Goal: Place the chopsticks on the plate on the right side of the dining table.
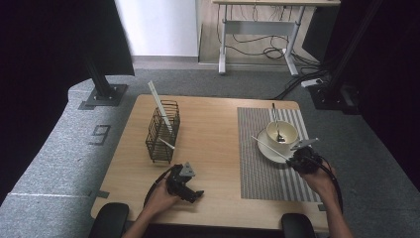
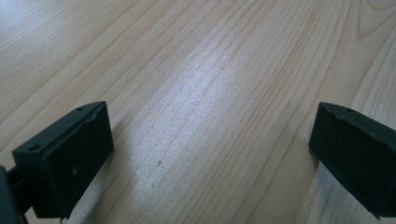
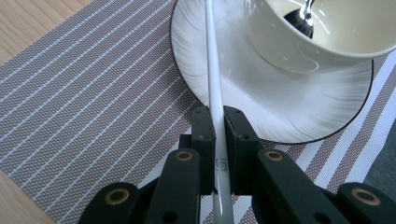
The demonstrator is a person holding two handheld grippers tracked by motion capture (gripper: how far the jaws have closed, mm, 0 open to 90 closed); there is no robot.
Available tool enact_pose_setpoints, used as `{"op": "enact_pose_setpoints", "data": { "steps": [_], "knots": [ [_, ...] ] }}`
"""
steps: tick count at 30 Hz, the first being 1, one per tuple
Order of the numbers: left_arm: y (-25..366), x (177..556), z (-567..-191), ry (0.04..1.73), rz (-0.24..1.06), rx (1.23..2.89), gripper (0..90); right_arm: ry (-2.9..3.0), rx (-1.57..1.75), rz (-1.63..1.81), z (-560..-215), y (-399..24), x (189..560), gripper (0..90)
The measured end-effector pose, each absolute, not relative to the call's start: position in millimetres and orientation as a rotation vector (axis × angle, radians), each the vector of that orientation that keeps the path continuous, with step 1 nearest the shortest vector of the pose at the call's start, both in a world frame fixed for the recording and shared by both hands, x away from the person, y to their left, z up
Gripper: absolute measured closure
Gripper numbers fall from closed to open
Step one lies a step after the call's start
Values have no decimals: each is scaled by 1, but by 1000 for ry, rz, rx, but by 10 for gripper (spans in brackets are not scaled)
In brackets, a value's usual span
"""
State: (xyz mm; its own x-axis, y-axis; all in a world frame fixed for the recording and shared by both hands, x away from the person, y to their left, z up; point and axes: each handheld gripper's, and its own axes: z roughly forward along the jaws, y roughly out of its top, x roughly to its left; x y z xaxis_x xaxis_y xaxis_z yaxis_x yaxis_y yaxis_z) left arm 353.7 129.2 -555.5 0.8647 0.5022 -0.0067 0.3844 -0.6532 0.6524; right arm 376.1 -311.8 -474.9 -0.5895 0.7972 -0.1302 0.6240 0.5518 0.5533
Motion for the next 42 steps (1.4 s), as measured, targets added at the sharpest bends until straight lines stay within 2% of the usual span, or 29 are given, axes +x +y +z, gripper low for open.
{"op": "enact_pose_setpoints", "data": {
  "steps": [32,42],
  "knots": [
    [129,354,-556,639,228,2359,0,2491,1220,520,-497,-338,411,786],
    [128,354,-556,641,228,2356,0,2456,1247,508,-498,-343,413,725]
  ]
}}
